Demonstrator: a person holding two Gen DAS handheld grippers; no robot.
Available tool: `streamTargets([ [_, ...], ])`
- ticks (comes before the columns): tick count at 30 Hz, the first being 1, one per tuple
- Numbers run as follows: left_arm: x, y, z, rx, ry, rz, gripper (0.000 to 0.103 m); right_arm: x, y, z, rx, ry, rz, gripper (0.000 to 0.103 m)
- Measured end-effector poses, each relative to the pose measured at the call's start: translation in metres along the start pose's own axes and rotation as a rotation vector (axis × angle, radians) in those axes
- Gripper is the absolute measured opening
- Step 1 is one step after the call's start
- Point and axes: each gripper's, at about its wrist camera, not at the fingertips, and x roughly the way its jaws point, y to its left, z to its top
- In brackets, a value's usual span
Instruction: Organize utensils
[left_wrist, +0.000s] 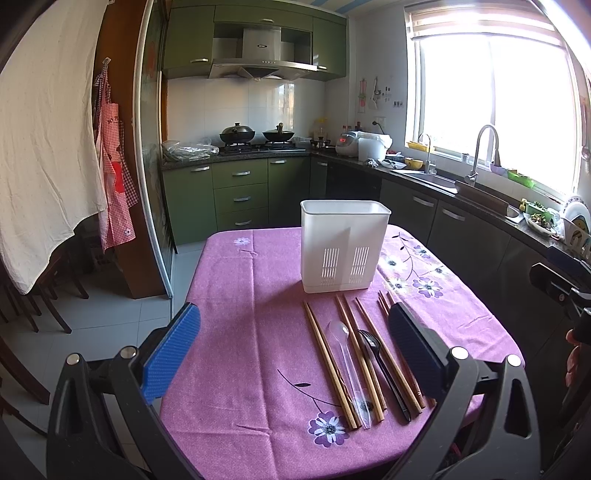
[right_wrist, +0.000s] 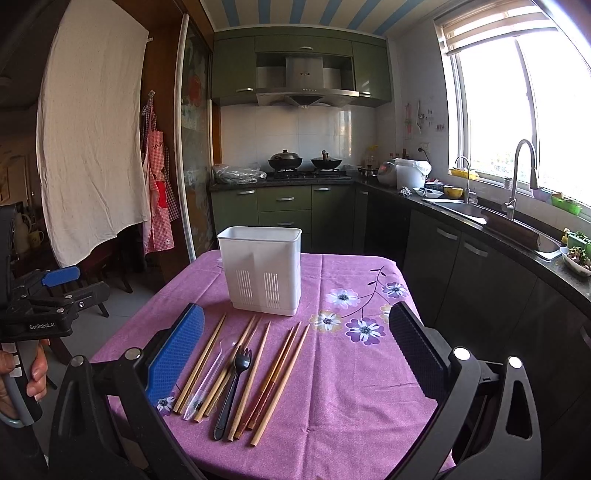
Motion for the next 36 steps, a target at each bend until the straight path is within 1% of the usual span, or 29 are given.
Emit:
streamTargets([
  [30,0.001,0.001,0.001,0.001,0.005,-0.002,0.097,0.002,-0.002,-0.001,0.000,0.006,0.001,0.099],
  [33,0.007,0.000,0.002,0.003,0.025,-0.015,0.097,0.010,-0.006,-0.001,0.007,0.044,0.017,0.099],
  [34,0.012,-0.001,0.002,0.005,0.044,-0.021,0.097,0.016,-0.009,-0.001,0.008,0.083,0.031,0.099],
  [36,0.025,-0.004,0.005,0.006,0.095,-0.030,0.097,0.028,-0.012,0.000,0.001,0.137,0.031,0.099],
])
